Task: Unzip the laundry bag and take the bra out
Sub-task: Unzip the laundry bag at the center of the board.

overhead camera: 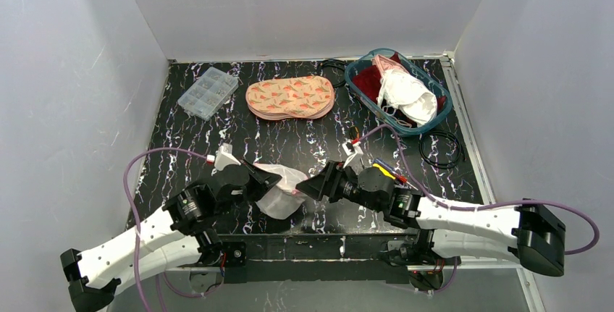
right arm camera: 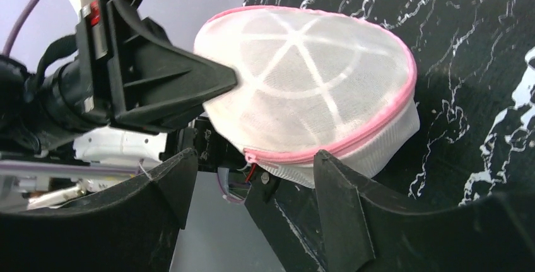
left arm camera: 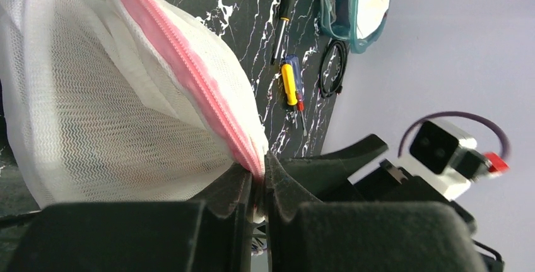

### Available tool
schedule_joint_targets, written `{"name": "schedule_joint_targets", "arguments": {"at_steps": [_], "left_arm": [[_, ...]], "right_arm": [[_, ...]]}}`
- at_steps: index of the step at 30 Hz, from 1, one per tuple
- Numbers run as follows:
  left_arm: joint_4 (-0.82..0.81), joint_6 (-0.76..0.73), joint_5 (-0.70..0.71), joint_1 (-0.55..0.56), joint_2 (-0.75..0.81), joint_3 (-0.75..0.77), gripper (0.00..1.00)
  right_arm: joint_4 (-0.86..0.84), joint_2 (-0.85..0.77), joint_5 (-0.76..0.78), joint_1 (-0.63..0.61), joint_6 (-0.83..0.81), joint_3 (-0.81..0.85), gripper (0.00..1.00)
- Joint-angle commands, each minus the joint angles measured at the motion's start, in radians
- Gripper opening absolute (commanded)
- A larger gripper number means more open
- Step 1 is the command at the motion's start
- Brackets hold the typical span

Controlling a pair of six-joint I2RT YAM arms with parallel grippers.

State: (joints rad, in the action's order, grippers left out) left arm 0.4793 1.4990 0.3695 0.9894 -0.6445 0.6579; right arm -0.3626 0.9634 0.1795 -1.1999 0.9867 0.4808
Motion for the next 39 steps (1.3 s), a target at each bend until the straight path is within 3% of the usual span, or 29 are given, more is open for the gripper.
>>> {"name": "schedule_joint_targets", "arguments": {"at_steps": [1, 7, 17, 21, 26, 28, 31, 33, 35, 39], "left_arm": [[-0.08, -0.05, 0.029, -0.003, 0.071, -0.06, 0.0], [-0.087, -0.149, 0.014, -0.003, 0.128, -0.089, 0.0], [-0.148, -0.157, -0.021, -0.003, 0.185, -0.181, 0.0], [-0.151, -0.175, -0.04, -0.004, 0.173, -0.176, 0.0], [-0.136, -0.185, -0.054, -0.004, 0.176, -0.173, 0.0], [-0.101, -0.198, -0.06, -0.004, 0.186, -0.158, 0.12], [-0.016, -0.243, -0.074, -0.004, 0.205, -0.115, 0.47], [0.039, -0.261, -0.082, -0.004, 0.224, -0.084, 0.64], [0.071, -0.254, -0.095, -0.005, 0.246, -0.075, 0.7], [0.042, -0.207, -0.133, -0.004, 0.282, -0.111, 0.7]], "right_arm": [[-0.114, 0.053, 0.063, -0.003, 0.153, -0.022, 0.76], [-0.114, 0.052, 0.057, 0.018, 0.255, -0.07, 0.78], [-0.183, 0.191, 0.007, 0.023, 0.322, -0.023, 0.73], [-0.208, 0.245, -0.017, 0.022, 0.343, -0.011, 0.53], [-0.24, 0.218, 0.01, 0.023, 0.34, -0.039, 0.13], [-0.231, 0.179, 0.029, 0.023, 0.316, -0.049, 0.01], [-0.205, 0.102, 0.048, 0.03, 0.285, -0.063, 0.01], [-0.201, 0.059, 0.051, 0.04, 0.283, -0.085, 0.01], [-0.199, 0.028, 0.051, 0.047, 0.288, -0.102, 0.01], [-0.223, 0.013, 0.046, 0.052, 0.298, -0.126, 0.01]]}}
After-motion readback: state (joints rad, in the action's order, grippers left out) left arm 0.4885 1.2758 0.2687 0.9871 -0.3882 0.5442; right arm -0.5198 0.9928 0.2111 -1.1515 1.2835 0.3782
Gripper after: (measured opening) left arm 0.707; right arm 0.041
